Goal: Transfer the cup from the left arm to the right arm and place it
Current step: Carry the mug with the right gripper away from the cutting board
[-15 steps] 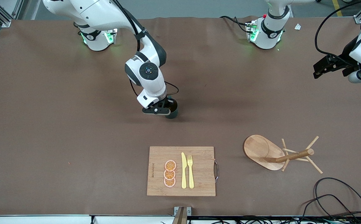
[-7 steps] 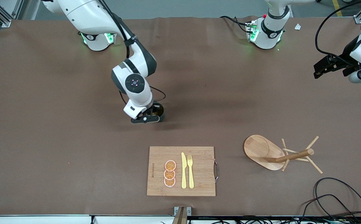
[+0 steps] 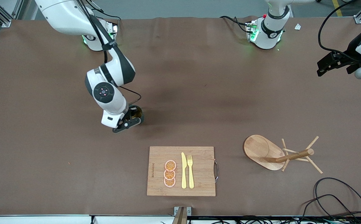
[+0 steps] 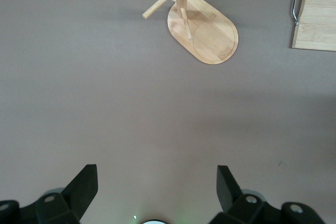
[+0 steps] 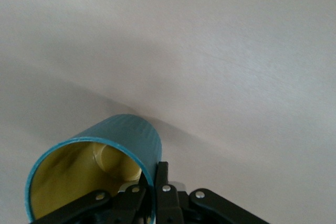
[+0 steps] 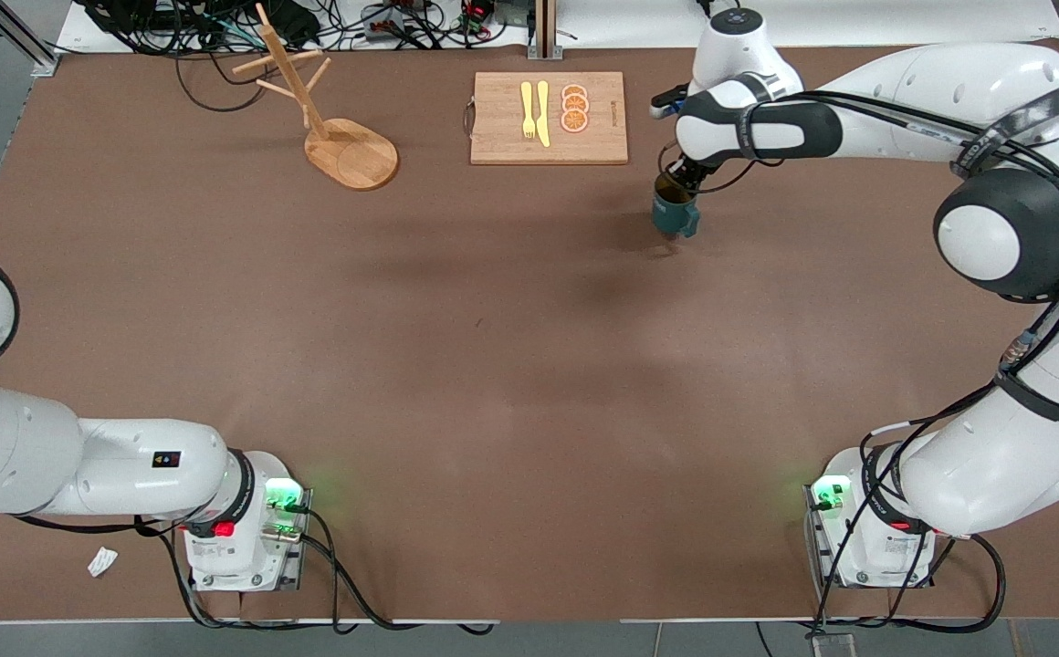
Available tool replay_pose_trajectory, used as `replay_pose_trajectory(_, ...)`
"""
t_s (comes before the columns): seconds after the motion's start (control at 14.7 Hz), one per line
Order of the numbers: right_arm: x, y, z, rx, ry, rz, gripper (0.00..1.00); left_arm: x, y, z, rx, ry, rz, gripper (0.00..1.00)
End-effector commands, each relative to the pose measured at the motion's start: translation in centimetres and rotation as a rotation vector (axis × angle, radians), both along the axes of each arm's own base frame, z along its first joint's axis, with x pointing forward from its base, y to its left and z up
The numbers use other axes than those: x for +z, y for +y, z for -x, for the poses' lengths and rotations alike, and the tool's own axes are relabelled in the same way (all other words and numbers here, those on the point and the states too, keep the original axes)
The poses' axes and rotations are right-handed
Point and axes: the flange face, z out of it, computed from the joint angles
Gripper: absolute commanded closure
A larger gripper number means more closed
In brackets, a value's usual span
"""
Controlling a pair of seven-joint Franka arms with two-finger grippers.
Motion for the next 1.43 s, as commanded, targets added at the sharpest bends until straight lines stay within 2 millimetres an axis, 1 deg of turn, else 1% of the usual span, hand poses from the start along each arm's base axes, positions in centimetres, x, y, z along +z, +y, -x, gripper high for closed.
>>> replay_pose_trajectory(0.0, 1.5, -4.1, 2.3, 0.073, 0.008, 0.004, 1.00, 0.7, 0.5, 0.3, 0.008, -0.001, 0.003, 0.00)
replay_pose_trajectory(0.07, 2.0, -5.7, 2.3, 0.110, 0.003, -0.001, 1.00, 0.9, 0.5, 0.3, 0.008, -0.005, 0.001, 0.00)
replay_pose_trajectory(0.14, 2.2, -7.8, 2.1, 0.161, 0.009, -0.006, 1.00, 0.8, 0.6, 0.3, 0.002, -0.002, 0.002, 0.00)
replay_pose_trajectory(0.27, 2.4, -13.4, 1.1, 0.255, 0.017, -0.019, 1.00, 0.9, 1.0, 0.3, 0.005, -0.003, 0.002, 0.00)
replay_pose_trajectory(0.34, 2.0, -15.4, 1.0, 0.292, 0.023, -0.026, 1.00, 1.0, 1.0, 0.3, 0.005, -0.005, 0.000, 0.00)
replay_pose_trajectory(0.48, 0.9, -18.4, 1.1, 0.374, 0.007, -0.036, 1.00, 1.1, 1.1, 0.5, 0.008, 0.000, 0.001, 0.00)
replay_pose_trajectory(0.61, 0.4, -23.6, 0.4, 0.439, -0.024, -0.044, 1.00, 1.0, 0.9, 0.6, 0.011, 0.004, 0.000, 0.00)
replay_pose_trajectory(0.68, 0.2, -25.6, 0.2, 0.496, -0.035, -0.048, 1.00, 1.0, 0.9, 0.6, 0.008, 0.004, 0.002, 0.00)
replay_pose_trajectory(0.75, -0.1, -26.8, 0.1, 0.567, -0.035, -0.052, 1.00, 1.0, 0.6, 0.6, 0.008, 0.004, 0.002, 0.00)
replay_pose_trajectory(0.89, -0.3, -27.8, 0.1, 0.685, -0.024, -0.059, 1.00, 0.9, 0.6, 0.6, -0.004, 0.007, 0.001, 0.00)
replay_pose_trajectory(0.96, -0.8, -28.4, 0.0, 0.743, -0.018, -0.065, 1.00, 0.9, 0.6, 0.6, -0.007, 0.008, 0.002, 0.00)
replay_pose_trajectory(1.09, -2.4, -30.8, -0.6, 0.807, -0.001, -0.083, 1.00, 1.1, 0.6, 0.6, -0.007, 0.006, 0.002, 0.00)
replay_pose_trajectory(1.16, -2.8, -31.2, -0.6, 0.821, 0.003, -0.087, 1.00, 1.3, 0.5, 0.6, -0.007, 0.000, 0.004, 0.00)
replay_pose_trajectory(1.36, -3.3, -31.0, -0.6, 0.887, 0.017, -0.096, 1.00, 1.4, 0.4, 0.6, -0.006, -0.002, 0.004, 0.00)
